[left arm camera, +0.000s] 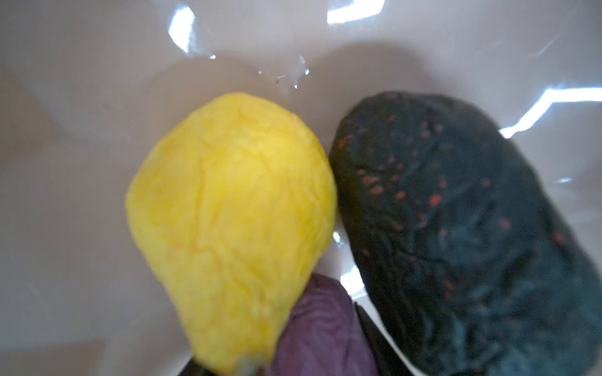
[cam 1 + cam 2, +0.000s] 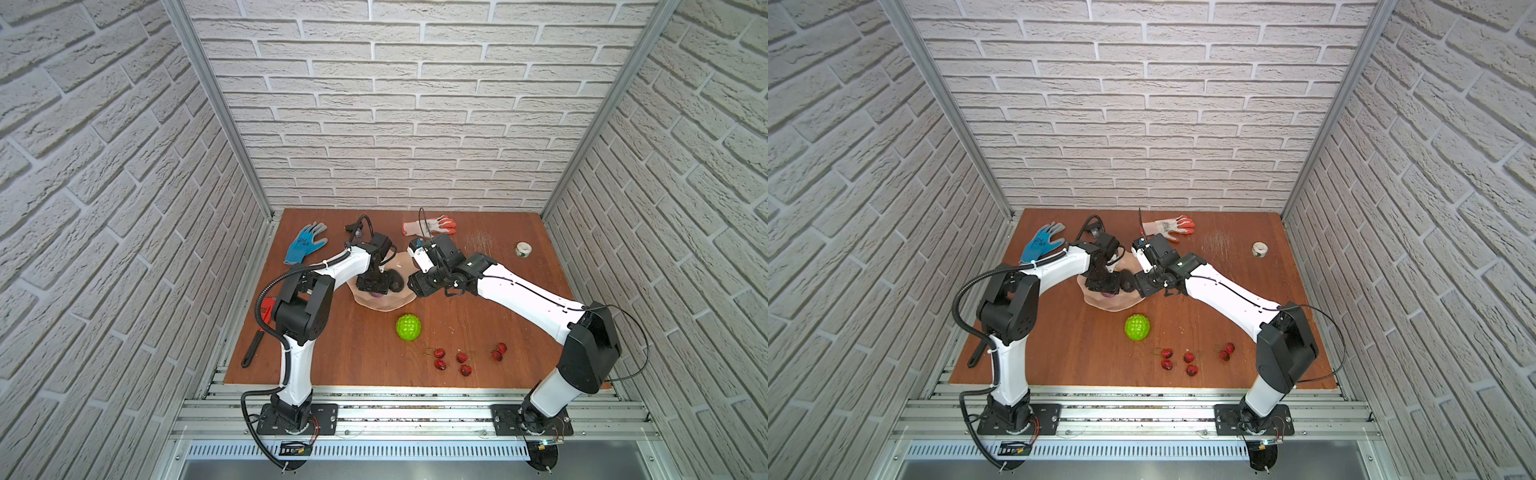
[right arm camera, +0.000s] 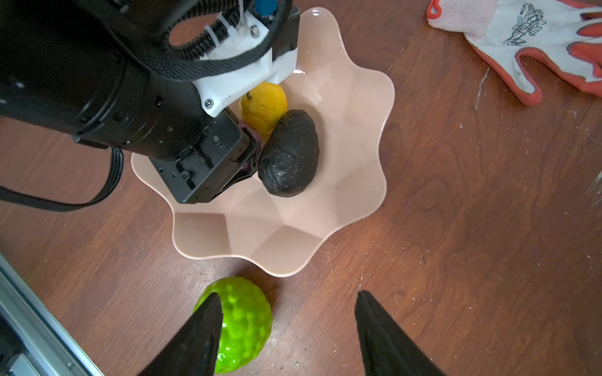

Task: Place and organize the fake fruits in the fruit bowl
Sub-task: 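Release the plum in the bowl while the right gripper reaches the green fruit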

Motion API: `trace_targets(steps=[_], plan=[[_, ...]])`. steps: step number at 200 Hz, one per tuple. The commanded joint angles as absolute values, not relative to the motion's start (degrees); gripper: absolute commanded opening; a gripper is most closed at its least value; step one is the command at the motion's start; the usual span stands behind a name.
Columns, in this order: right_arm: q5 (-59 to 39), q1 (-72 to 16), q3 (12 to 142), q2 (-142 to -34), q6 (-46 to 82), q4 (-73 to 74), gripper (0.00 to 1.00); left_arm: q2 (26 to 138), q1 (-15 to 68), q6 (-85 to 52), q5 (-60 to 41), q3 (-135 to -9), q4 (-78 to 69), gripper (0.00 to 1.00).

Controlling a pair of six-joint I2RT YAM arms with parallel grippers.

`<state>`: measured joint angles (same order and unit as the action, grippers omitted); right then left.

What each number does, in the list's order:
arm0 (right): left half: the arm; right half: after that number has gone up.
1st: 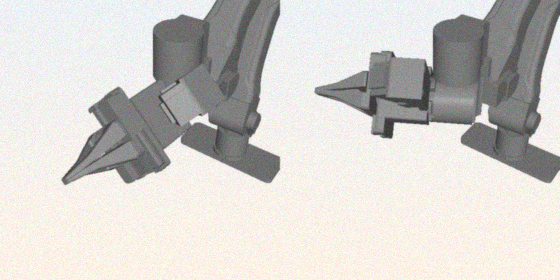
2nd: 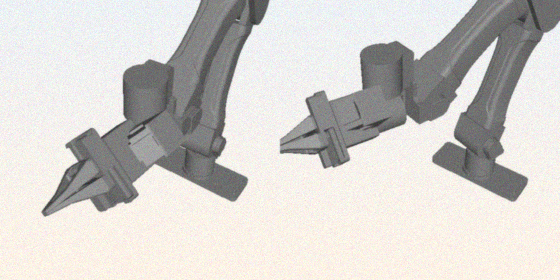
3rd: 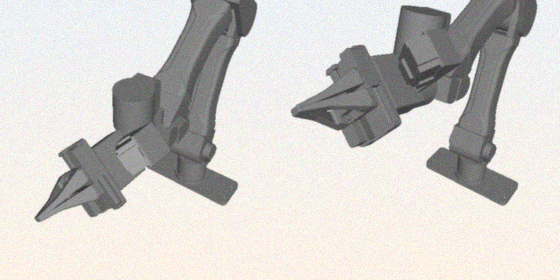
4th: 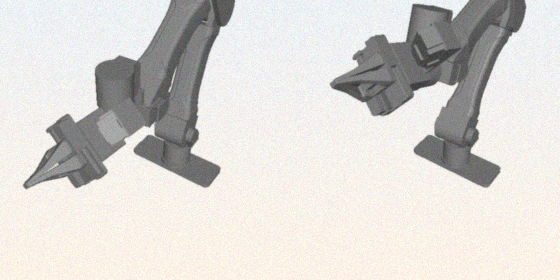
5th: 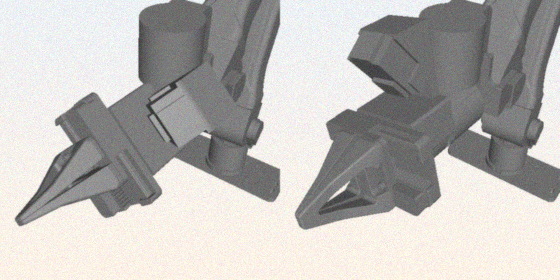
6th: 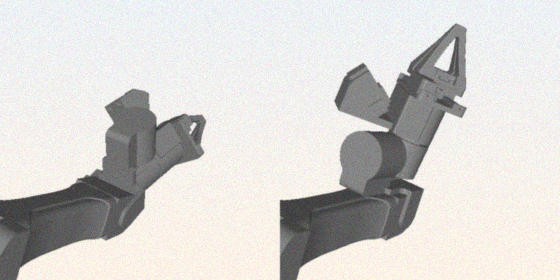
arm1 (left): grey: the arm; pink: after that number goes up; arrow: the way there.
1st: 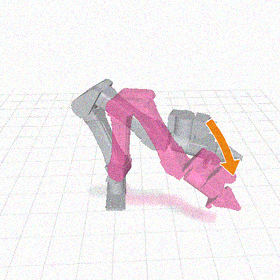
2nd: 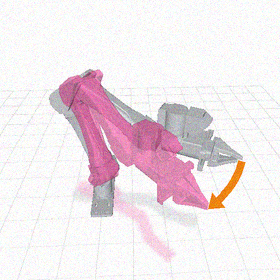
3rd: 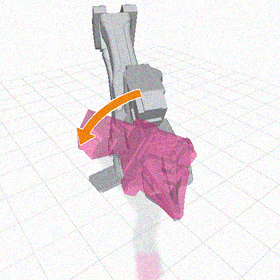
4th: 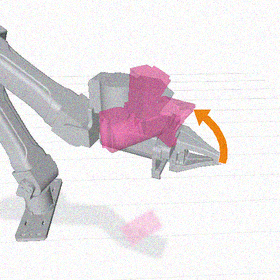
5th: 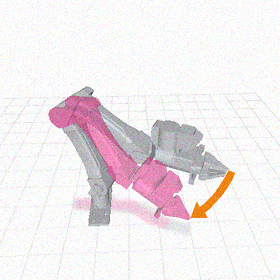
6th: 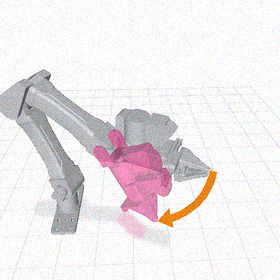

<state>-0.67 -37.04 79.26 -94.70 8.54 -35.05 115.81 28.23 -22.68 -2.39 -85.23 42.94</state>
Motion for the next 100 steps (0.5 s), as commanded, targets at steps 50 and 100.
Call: trace_targets(steps=[50,100], plan=[[-0.39,-37.51,79.7,-92.28,8.16,-36.17,0.67,114.98,27.43,-21.27,-0.89,-85.38,41.62,0.69],[-0.82,-37.53,79.26,-91.43,8.98,-36.3,0.68,111.79,27.48,-22.0,-2.22,-84.91,42.49,0.7]])
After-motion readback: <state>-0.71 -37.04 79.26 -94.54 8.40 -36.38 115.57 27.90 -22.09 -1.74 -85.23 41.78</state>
